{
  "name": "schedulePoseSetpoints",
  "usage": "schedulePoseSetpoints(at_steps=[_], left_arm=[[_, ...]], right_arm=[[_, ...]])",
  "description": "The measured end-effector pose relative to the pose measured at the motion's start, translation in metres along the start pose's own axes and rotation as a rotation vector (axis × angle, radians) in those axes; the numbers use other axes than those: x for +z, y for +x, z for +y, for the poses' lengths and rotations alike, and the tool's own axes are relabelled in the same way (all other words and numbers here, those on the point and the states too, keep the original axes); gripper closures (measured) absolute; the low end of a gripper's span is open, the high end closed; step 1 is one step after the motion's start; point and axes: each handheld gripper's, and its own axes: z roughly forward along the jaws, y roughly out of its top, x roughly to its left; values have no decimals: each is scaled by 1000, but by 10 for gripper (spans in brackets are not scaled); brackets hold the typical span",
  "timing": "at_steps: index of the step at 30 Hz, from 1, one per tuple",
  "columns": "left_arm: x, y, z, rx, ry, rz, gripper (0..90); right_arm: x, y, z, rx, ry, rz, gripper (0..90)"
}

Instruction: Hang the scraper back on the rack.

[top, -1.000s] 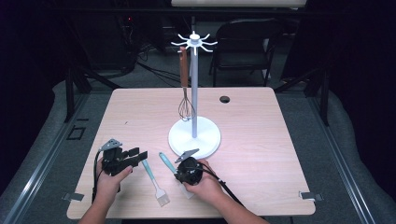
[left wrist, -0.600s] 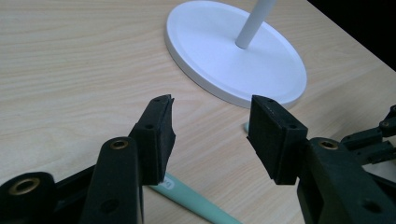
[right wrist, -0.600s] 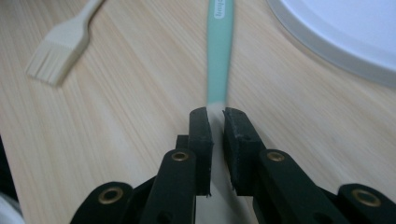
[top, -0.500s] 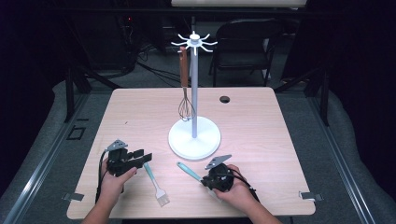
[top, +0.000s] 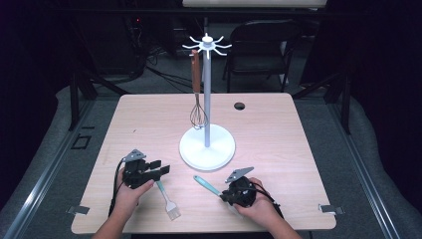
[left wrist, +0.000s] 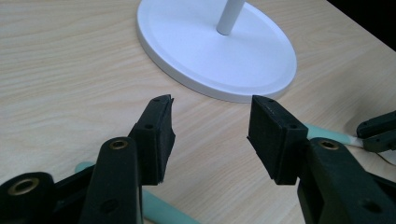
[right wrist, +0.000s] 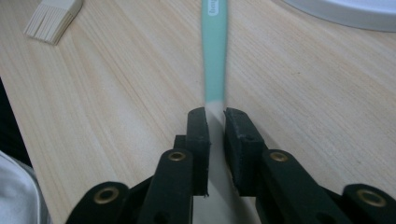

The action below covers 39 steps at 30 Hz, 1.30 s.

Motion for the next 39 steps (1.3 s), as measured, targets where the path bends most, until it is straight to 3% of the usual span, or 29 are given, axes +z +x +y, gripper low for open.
schedulePoseSetpoints(at_steps=[5,10,15,26,39], left_arm=[[8,-10,6,-6,-2,-22,488],[17,-27,15,26,32,-45,455],[21,-41,14,-7,11,-60,440],[32,-39,-6,10,48,-89,425],[48,-47,-15,2,88,-152,381]], right_arm=[[3,5,3,-15,-29,-26,780],[10,8,6,-36,-44,-58,791],[12,11,8,-47,-51,-75,796],[14,13,9,-42,-60,-96,810],[14,14,7,-32,-75,-51,811]])
